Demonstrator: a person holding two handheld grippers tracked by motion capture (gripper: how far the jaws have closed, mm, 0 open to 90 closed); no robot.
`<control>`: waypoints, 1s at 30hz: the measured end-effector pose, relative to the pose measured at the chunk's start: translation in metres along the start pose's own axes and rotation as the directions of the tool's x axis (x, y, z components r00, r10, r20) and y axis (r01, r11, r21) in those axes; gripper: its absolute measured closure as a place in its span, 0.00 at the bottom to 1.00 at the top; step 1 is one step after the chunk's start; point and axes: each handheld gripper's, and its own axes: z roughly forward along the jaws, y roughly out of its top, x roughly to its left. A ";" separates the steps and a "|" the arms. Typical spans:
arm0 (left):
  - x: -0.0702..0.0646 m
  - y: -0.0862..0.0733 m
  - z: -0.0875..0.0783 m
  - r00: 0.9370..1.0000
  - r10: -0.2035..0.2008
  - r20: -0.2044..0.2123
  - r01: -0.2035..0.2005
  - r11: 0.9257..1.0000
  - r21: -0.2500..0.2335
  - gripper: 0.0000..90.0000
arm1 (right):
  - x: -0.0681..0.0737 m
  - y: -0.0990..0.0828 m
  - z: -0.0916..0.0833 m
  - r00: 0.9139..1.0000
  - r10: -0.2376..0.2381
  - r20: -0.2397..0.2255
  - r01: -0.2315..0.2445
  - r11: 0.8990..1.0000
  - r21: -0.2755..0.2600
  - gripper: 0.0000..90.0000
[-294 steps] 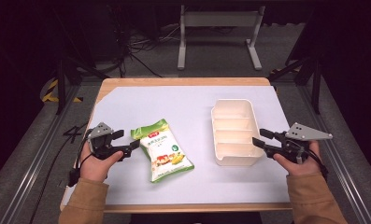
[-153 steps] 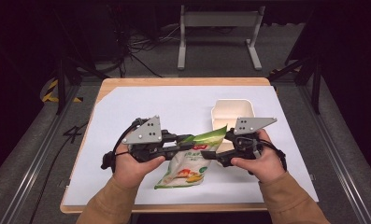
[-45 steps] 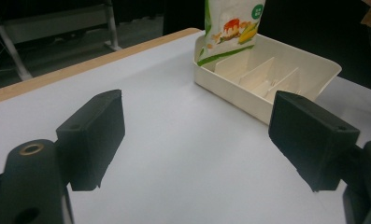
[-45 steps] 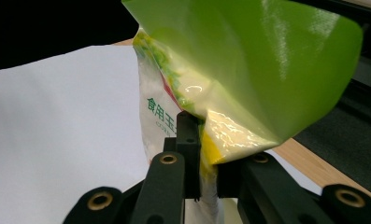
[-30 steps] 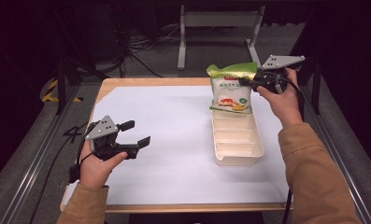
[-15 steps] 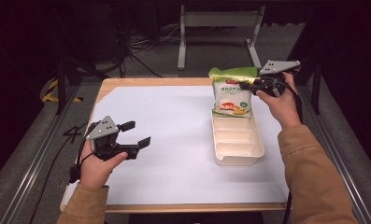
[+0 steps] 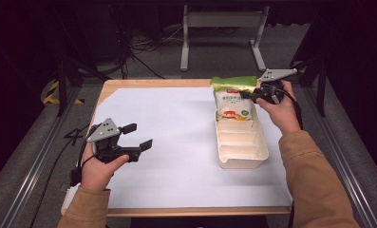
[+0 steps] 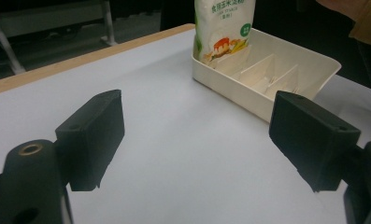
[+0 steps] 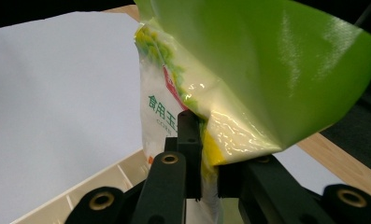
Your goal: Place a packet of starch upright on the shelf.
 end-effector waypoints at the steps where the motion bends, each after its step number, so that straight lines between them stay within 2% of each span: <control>1: 0.000 0.000 0.000 1.000 0.005 -0.001 -0.005 1.000 0.001 0.22 | 0.000 -0.001 0.000 1.000 0.006 -0.001 -0.006 1.000 0.000 0.92; 7: 0.000 0.000 0.001 1.000 0.001 0.002 -0.001 1.000 0.004 0.22 | -0.002 -0.005 0.000 0.999 0.053 -0.009 -0.053 0.999 0.002 0.92; 10: 0.000 -0.001 0.000 1.000 -0.002 0.001 0.002 1.000 0.006 0.22 | -0.002 -0.009 0.003 0.997 0.074 0.008 -0.074 0.997 0.035 0.92; 11: 0.001 -0.001 0.000 1.000 -0.004 0.003 0.004 1.000 0.005 0.22 | -0.002 -0.014 0.006 0.997 0.079 0.011 -0.080 0.995 0.064 0.92; 12: 0.001 -0.001 0.000 1.000 -0.004 0.003 0.004 1.000 0.005 0.22 | -0.002 -0.014 0.006 0.997 0.079 0.011 -0.080 0.995 0.064 0.92; 13: 0.001 -0.001 0.000 1.000 -0.005 0.000 0.005 1.000 0.004 0.22 | -0.001 -0.021 0.010 0.996 0.089 0.024 -0.091 0.993 0.076 0.92; 16: 0.003 -0.002 0.001 1.000 -0.008 -0.004 0.008 1.000 0.007 0.22 | -0.005 -0.027 0.008 0.990 0.139 0.027 -0.140 0.988 0.058 0.92; 22: 0.003 -0.004 0.003 1.000 -0.012 -0.003 0.012 1.000 0.015 0.21 | -0.008 -0.034 0.005 0.982 0.184 0.044 -0.186 0.981 0.053 0.92; 25: 0.004 -0.005 0.003 1.000 -0.021 -0.004 0.021 1.000 0.017 0.21 | -0.008 -0.037 0.004 0.974 0.221 0.056 -0.223 0.974 0.044 0.92; 26: 0.004 -0.005 0.003 1.000 -0.021 -0.004 0.021 1.000 0.017 0.21 | -0.008 -0.037 0.004 0.974 0.221 0.056 -0.223 0.974 0.044 0.92; 27: 0.005 -0.005 0.003 1.000 -0.020 -0.005 0.020 1.000 0.019 0.21 | -0.008 -0.037 0.004 0.970 0.237 0.060 -0.239 0.970 0.045 0.91; 30: 0.006 -0.007 0.004 1.000 -0.026 -0.006 0.026 0.999 0.025 0.21 | -0.006 -0.036 0.004 0.970 0.232 0.075 -0.236 0.970 0.053 0.89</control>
